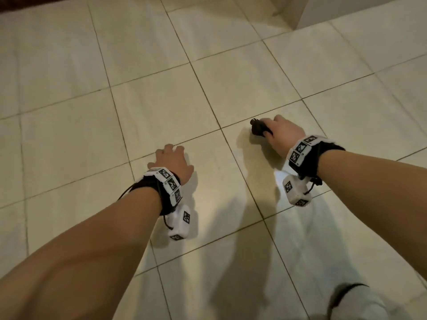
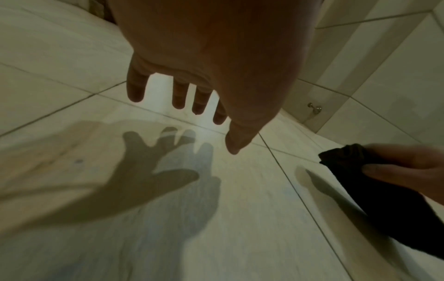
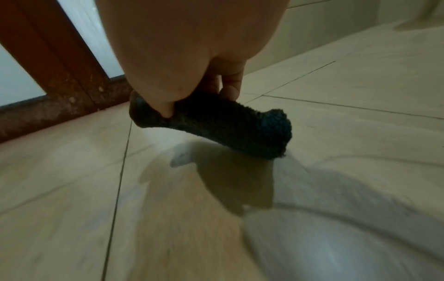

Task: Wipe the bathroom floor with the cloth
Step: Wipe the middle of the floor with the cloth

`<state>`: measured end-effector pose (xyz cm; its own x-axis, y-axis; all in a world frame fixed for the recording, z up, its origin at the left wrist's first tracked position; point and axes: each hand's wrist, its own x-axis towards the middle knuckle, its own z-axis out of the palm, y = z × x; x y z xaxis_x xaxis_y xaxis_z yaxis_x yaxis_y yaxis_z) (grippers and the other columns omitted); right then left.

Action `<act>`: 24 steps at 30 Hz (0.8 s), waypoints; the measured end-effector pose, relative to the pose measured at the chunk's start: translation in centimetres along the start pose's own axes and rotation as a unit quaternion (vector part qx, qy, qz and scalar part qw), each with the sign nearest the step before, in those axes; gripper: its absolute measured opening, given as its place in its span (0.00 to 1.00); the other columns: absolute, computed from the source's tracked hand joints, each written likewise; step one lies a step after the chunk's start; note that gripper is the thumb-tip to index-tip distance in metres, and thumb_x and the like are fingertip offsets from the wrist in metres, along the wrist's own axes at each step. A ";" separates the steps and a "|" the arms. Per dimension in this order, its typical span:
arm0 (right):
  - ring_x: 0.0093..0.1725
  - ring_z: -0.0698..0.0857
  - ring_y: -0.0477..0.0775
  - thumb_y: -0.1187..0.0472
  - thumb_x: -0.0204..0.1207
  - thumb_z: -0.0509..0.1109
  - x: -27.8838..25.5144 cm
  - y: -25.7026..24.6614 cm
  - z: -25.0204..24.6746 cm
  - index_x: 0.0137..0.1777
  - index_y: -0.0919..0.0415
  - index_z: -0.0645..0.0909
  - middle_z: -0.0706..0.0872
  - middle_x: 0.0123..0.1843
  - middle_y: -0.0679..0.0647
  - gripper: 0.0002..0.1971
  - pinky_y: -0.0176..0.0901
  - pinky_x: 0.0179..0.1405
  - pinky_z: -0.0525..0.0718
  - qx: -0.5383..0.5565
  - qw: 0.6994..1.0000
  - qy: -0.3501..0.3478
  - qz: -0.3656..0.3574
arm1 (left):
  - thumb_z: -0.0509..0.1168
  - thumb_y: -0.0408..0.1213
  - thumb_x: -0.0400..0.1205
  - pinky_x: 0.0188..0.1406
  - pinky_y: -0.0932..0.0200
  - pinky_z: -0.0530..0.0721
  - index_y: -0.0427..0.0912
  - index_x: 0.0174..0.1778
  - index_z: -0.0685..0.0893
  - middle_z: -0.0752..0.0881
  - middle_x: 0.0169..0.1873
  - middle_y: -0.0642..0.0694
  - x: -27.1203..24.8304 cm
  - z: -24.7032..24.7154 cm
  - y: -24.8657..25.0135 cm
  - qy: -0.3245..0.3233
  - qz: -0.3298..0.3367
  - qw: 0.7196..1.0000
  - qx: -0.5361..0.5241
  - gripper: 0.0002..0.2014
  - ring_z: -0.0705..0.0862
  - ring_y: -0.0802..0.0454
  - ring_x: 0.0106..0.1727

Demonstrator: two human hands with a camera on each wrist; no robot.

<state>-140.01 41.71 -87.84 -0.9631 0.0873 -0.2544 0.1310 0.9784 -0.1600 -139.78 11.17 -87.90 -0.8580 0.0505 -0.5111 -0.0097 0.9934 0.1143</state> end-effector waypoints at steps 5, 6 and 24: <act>0.50 0.80 0.57 0.50 0.87 0.57 -2.3 -1.1 2.2 0.80 0.46 0.67 0.76 0.59 0.56 0.21 0.48 0.40 0.79 -0.055 0.994 -0.075 -0.053 | 0.64 0.53 0.81 0.69 0.34 0.68 0.52 0.79 0.66 0.62 0.80 0.47 -3.4 2.7 -0.6 -0.023 -0.009 1.000 -0.008 0.30 0.60 0.40 0.79; 0.52 0.80 0.58 0.49 0.87 0.57 -2.5 -1.6 2.4 0.80 0.46 0.66 0.76 0.60 0.56 0.22 0.49 0.42 0.80 -0.054 0.993 -0.085 -0.057 | 0.64 0.53 0.81 0.70 0.34 0.67 0.53 0.79 0.66 0.61 0.81 0.47 -3.9 3.0 -1.0 -0.024 -0.013 1.000 -0.009 0.30 0.60 0.40 0.80; 0.56 0.82 0.60 0.38 0.86 0.50 -3.4 -2.1 4.8 0.85 0.36 0.52 0.71 0.69 0.58 0.28 0.51 0.48 0.82 -0.019 0.993 -0.116 0.021 | 0.65 0.49 0.81 0.70 0.35 0.67 0.54 0.79 0.67 0.59 0.82 0.48 -2.6 4.4 -0.1 0.013 -0.009 1.000 -0.018 0.29 0.57 0.42 0.81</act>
<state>-135.88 38.47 -91.20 -0.8767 0.0873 -0.4731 0.1571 0.9815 -0.1099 -135.23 11.36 -90.34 -0.8701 0.0306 -0.4919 -0.0428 0.9896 0.1371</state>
